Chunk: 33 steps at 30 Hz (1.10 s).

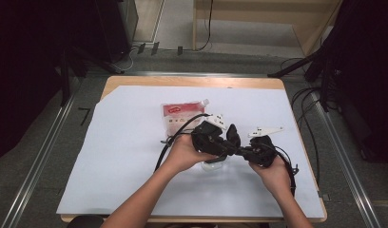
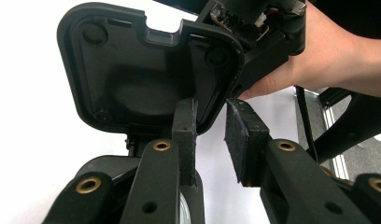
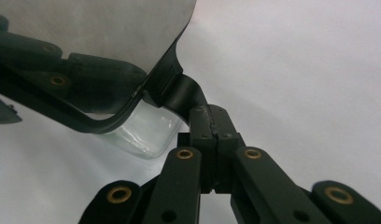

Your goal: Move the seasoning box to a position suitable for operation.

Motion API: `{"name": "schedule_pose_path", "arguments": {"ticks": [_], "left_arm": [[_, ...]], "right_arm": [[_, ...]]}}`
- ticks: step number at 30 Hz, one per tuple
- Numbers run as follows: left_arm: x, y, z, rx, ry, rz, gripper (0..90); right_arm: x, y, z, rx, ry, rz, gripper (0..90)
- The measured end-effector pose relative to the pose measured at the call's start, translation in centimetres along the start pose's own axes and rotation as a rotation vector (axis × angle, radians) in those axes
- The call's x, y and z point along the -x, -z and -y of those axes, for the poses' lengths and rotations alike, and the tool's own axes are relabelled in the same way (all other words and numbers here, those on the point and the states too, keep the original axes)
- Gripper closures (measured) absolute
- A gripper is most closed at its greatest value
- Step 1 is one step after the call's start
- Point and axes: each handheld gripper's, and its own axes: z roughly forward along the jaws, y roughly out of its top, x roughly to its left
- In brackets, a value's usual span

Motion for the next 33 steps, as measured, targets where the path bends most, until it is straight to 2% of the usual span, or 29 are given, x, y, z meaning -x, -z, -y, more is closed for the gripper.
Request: {"name": "schedule_pose_path", "arguments": {"ticks": [4, 5, 9, 13, 18, 24, 25, 26, 27, 33], "left_arm": [[0.0, 0.9, 0.2, 0.007, 0.006, -0.001, 70.7], [-0.1, 1.6, 0.4, 0.011, 0.009, -0.011, 68.1], [-0.3, 3.1, 0.9, 0.045, 0.035, -0.019, 61.4], [-0.4, 4.2, 1.4, 0.035, 0.04, -0.05, 54.5], [-0.6, 5.0, 2.2, 0.034, 0.046, -0.067, 47.4], [-0.8, 6.1, 3.0, 0.05, 0.05, -0.079, 44.0], [-0.8, 6.6, 3.2, 0.046, 0.043, -0.095, 42.6], [-0.8, 6.6, 3.2, 0.046, 0.043, -0.095, 42.1], [-0.8, 6.8, 3.3, 0.054, 0.045, -0.092, 41.8], [-0.9, 8.0, 4.1, 0.057, 0.059, -0.103, 41.1]], "right_arm": [[-0.2, 0.4, 0.0, 0.017, 0.002, -0.001, 88.5], [-0.5, 0.8, 0.0, 0.023, 0.006, -0.009, 87.6], [-1.2, 1.5, 0.4, 0.038, 0.024, -0.014, 85.3], [-2.0, 1.8, 0.8, 0.038, 0.041, -0.026, 81.7], [-2.9, 1.9, 1.6, 0.037, 0.045, -0.045, 77.6], [-3.7, 2.4, 2.1, 0.063, 0.042, -0.066, 71.8], [-4.1, 2.4, 2.2, 0.068, 0.054, -0.071, 67.7], [-4.1, 2.4, 2.2, 0.068, 0.054, -0.071, 67.7], [-4.5, 2.3, 2.3, 0.066, 0.06, -0.072, 63.7], [-5.3, 2.2, 2.2, 0.066, 0.085, -0.096, 61.7]]}}
